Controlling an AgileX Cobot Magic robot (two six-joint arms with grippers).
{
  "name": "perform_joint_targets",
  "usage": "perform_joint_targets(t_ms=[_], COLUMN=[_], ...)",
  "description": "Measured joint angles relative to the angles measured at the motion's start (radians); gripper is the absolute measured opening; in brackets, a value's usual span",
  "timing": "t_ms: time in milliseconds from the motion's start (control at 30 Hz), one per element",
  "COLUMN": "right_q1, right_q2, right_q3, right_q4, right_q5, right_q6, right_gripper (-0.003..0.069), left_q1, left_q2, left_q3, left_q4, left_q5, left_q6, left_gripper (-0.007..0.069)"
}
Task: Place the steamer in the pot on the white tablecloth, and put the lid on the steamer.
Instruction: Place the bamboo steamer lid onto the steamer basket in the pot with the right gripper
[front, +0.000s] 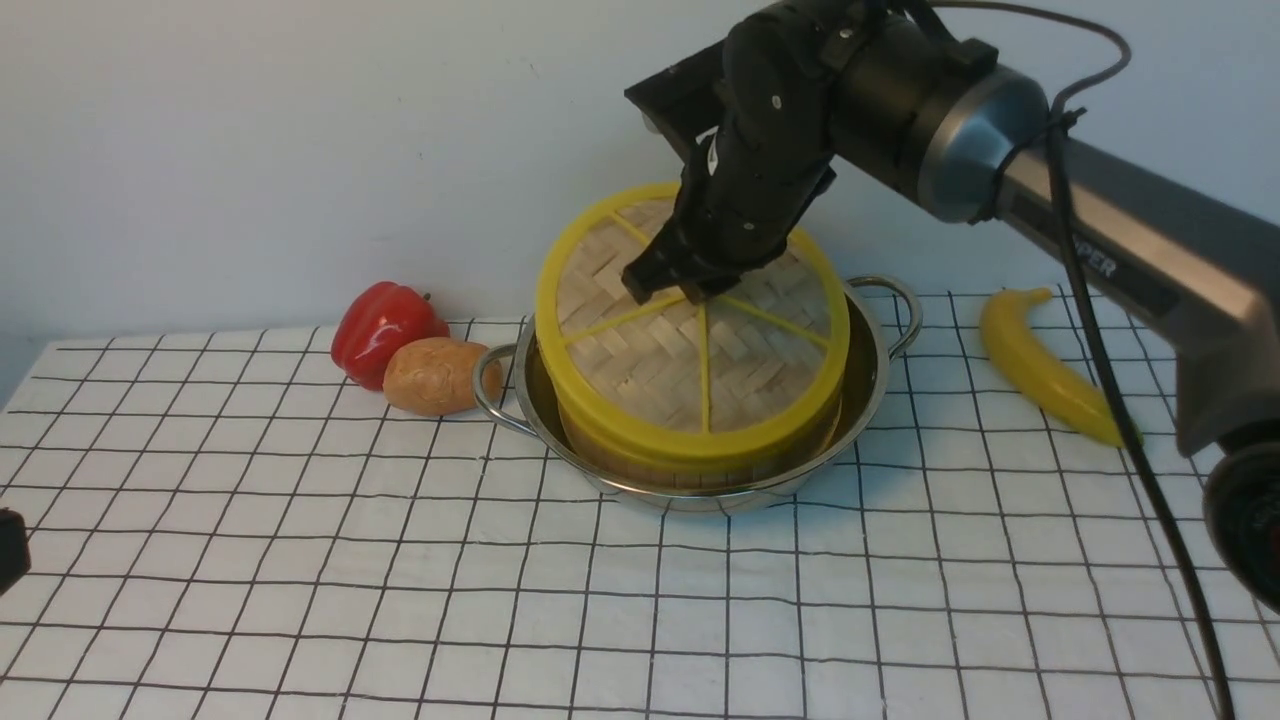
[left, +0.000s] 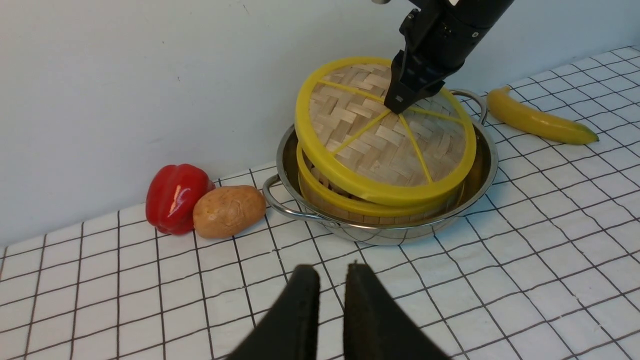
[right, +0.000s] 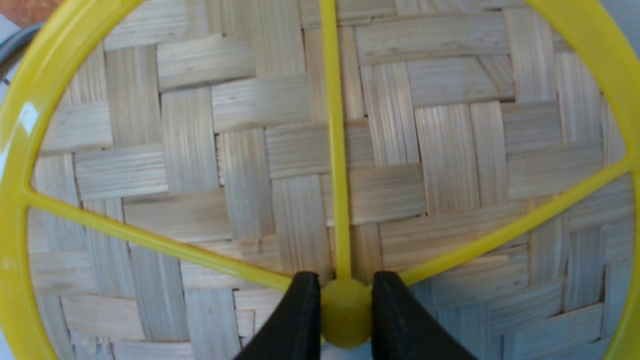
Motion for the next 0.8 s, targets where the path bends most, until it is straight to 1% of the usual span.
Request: perform_joint_targets(t_ms=[500,800], right_q1=[0.0,0.0], right_q2=[0.051,0.069], right_q3=[-0.001,-0.001], right_q4=[-0.015,-0.03], right_q5=[-0.032,-0.091], right_q6=[-0.003,-0.003], right_gripper=[0.0145,0.0145], left_q1=[0.0,0.0], left_q2=[0.0,0.0], left_q3=[0.0,0.0], left_q4=[0.0,0.0], left_q5=[0.002,0.006], left_q6=[0.0,0.0], left_gripper=[0.0074,0.0074])
